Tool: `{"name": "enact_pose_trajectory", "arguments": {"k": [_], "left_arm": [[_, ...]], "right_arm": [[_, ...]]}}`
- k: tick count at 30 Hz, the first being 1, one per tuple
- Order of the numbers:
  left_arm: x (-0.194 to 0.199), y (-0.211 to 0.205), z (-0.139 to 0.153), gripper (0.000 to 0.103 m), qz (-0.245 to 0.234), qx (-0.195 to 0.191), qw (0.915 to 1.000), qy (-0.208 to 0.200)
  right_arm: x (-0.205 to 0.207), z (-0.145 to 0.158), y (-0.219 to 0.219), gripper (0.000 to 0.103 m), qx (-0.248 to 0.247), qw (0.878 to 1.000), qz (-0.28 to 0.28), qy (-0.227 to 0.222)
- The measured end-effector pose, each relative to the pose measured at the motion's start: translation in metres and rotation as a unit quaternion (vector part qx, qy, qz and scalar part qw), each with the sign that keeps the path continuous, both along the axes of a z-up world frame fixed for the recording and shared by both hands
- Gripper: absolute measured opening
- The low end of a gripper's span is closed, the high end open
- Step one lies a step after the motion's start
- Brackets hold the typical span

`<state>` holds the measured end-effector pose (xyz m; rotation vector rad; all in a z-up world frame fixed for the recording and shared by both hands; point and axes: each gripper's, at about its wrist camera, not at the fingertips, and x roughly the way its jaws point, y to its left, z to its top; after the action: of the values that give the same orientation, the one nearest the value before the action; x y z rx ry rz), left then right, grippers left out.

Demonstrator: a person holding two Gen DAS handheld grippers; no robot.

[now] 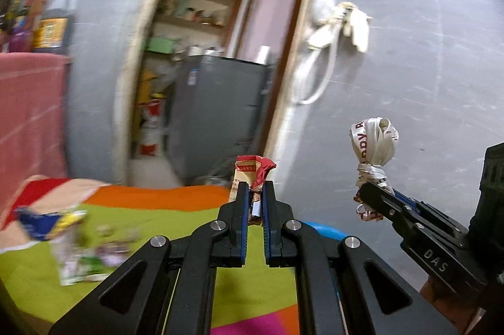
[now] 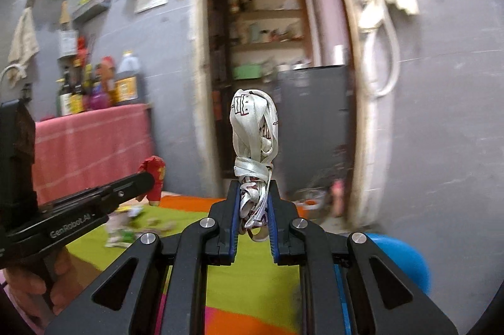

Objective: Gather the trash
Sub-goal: 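Lower both held wrappers into the blue basin and open both grippers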

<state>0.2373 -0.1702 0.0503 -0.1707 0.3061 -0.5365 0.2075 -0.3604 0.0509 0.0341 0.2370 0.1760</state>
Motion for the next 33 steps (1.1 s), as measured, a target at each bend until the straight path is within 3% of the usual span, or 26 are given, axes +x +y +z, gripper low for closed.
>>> {"name": "enact_pose_trajectory", "arguments": {"k": [5,12,16,26,33], "left_arm": [[0.019,-0.071,-0.005,0.006,-0.059,0.003,0.9982,0.013],[0.055,-0.141,-0.029,0.006,-0.099,0.03,0.9915,0.079],[0.08,-0.169,-0.049,0.006,-0.114,0.051,0.9834,0.131],[0.109,-0.192,-0.091,0.006,-0.122,0.09,0.9658,0.21],[0.111,-0.2,-0.103,0.012,-0.12,0.114,0.96,0.225]], "right_arm": [[0.0,-0.008,-0.064,0.013,-0.003,0.998,-0.059,0.004],[0.01,-0.049,-0.125,0.014,0.016,0.993,-0.107,0.054],[0.019,-0.077,-0.141,0.014,0.023,0.988,-0.117,0.096],[0.043,-0.119,-0.156,0.017,0.053,0.977,-0.122,0.165],[0.057,-0.131,-0.162,0.02,0.07,0.97,-0.125,0.195]]}}
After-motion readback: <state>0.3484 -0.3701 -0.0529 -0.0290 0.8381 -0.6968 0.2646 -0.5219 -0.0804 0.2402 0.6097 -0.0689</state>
